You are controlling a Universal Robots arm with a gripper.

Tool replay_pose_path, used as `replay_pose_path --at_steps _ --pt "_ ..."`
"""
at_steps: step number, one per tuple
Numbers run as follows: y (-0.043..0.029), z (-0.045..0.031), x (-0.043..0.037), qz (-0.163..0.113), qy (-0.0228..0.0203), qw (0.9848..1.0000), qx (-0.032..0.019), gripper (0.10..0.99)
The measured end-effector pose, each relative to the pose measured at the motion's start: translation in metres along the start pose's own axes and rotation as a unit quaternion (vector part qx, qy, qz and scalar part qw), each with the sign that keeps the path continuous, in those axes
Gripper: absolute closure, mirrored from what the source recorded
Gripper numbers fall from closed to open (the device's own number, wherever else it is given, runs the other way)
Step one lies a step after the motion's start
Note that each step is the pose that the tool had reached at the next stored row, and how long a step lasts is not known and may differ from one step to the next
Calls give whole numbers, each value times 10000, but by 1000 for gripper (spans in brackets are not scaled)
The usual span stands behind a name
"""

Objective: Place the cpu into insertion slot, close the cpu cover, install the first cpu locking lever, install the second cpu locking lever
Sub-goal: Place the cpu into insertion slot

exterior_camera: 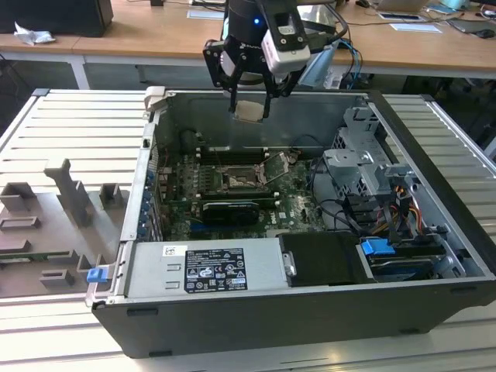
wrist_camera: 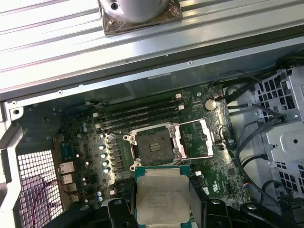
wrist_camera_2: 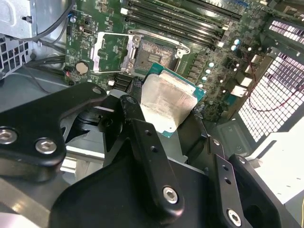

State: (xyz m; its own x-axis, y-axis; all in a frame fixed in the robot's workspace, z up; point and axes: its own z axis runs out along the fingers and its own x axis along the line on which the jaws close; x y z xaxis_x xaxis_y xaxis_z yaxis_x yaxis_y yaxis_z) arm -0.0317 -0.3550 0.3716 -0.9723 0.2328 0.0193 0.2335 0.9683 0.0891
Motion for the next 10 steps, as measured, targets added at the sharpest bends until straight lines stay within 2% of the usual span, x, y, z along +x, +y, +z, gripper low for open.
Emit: replay_pose_path --at_steps 10 --pt "0 1 0 178 -16 9998 -3 541"
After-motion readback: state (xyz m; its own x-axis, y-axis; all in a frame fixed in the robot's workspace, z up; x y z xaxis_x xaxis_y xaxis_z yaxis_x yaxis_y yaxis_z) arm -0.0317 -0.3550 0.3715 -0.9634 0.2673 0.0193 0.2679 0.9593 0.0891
